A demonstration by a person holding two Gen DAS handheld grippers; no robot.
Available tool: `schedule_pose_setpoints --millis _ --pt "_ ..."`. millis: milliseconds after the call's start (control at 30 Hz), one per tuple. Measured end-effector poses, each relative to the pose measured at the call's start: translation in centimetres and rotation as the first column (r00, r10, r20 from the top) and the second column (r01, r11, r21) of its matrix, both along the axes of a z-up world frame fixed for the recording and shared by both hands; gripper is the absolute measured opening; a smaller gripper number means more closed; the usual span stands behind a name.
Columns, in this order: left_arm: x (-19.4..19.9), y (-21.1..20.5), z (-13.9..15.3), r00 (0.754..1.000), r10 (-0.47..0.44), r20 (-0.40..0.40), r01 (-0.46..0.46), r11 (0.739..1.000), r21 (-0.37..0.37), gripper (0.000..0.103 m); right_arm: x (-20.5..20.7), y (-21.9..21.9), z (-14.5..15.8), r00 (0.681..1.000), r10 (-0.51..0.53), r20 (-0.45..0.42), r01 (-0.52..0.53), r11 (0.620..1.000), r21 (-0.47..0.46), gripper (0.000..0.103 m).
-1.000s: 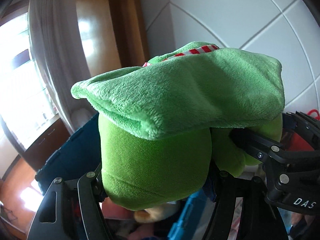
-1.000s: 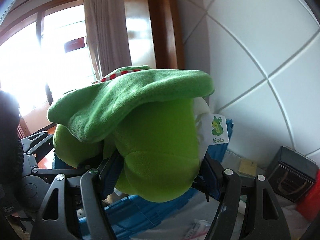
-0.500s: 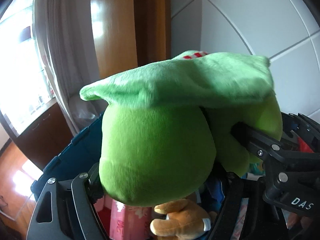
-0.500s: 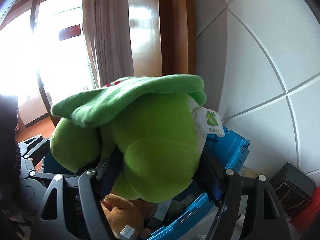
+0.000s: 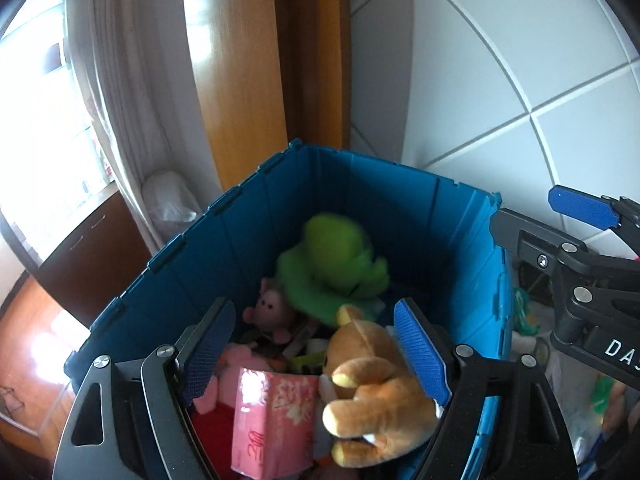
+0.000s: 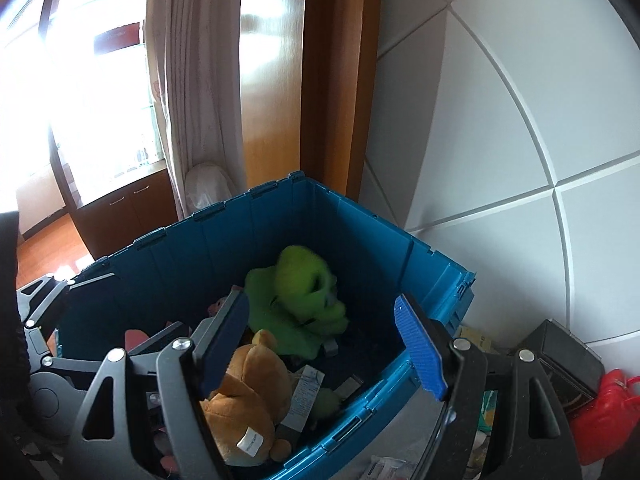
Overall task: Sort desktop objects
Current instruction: 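Open both tools to drop the frog into the blue crate, then move both tools back over the table toward the pink tissue packs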
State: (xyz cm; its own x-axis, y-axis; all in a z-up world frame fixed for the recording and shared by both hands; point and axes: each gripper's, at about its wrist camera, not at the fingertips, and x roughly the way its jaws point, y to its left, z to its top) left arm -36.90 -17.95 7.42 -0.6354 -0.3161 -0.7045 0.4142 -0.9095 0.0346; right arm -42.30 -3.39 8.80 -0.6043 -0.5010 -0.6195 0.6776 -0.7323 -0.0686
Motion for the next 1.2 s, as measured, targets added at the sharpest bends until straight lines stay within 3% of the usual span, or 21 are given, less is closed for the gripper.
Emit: schedule_pose_setpoints --millis 67,200,1067,1133,1200 --pt "-0.1 -0.9 -2.0 1.0 0.0 0.01 0.0 1.0 0.001 0.082 0.3 0.0 -0.2 1.0 -0.003 0.003 0.003 1.0 0.009 0.075" --pt "1.8 0.0 -1.5 1.0 0.0 0.013 0.0 1.0 0.002 0.082 1.3 0.3 -0.4 1.0 -0.008 0.001 0.008 1.0 0.018 0.084" --pt "8.7 2.0 -1.1 1.0 -0.023 -0.003 0.023 1.0 -0.003 0.082 8.1 1.6 0.7 0.999 -0.044 -0.029 0.045 0.999 0.023 0.084" --pt "9.1 2.3 -1.2 1.0 -0.024 -0.004 0.024 1.0 -0.002 0.082 8.6 1.8 0.8 0.998 -0.046 -0.038 0.048 0.998 0.029 0.087" --pt "9.4 2.5 -1.2 1.0 -0.027 -0.005 0.027 1.0 -0.005 0.082 9.1 2.0 0.8 0.997 -0.051 -0.049 0.052 0.998 0.036 0.099"
